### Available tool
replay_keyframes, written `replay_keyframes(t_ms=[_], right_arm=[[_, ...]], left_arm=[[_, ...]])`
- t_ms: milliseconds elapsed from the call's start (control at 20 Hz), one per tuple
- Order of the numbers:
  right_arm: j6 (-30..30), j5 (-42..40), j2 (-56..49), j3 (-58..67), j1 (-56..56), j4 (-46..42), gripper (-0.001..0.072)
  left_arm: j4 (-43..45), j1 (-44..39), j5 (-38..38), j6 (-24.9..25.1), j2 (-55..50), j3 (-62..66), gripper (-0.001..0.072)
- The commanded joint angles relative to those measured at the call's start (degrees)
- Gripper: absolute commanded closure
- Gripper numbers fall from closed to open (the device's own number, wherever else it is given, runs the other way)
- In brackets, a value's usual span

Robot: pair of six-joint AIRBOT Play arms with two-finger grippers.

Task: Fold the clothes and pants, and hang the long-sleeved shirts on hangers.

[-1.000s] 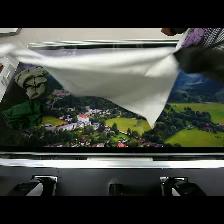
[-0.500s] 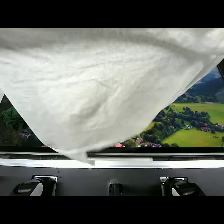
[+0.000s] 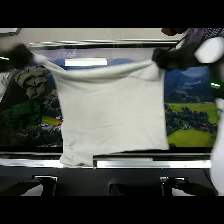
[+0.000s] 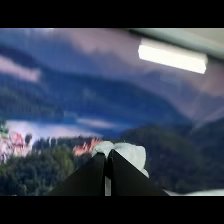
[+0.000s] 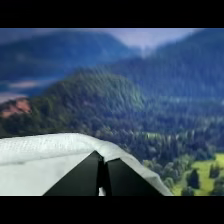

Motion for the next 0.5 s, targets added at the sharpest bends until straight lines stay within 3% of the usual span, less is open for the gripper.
replay_keyframes(t_ms=[0,200,350,400,450], right_arm=[[7.93,-3.45,-15.52,0.07,0.0,1.81,0.0678],[9.09,-6.14,-24.26,0.07,0.0,9.99,0.0671],[7.89,-5.99,-25.09,0.13,-0.15,11.5,0.0613],[5.33,-4.98,-24.44,0.13,-0.81,12.11,0.0529],[2.38,-2.89,-23.3,0.11,-2.12,12.9,0.0423]], left_arm=[[0.33,-2.89,3.52,-0.04,-15.58,-0.92,0.0691],[-1.14,-5.35,5.01,-0.02,-23.76,-0.92,0.069],[-1.05,-5.88,4.9,0.0,-24.46,-0.92,0.0685],[-1.01,-5.46,4.15,0.02,-23.91,-0.81,0.0628],[-0.79,-4.63,2.4,0.07,-23.19,-0.37,0.0509]])
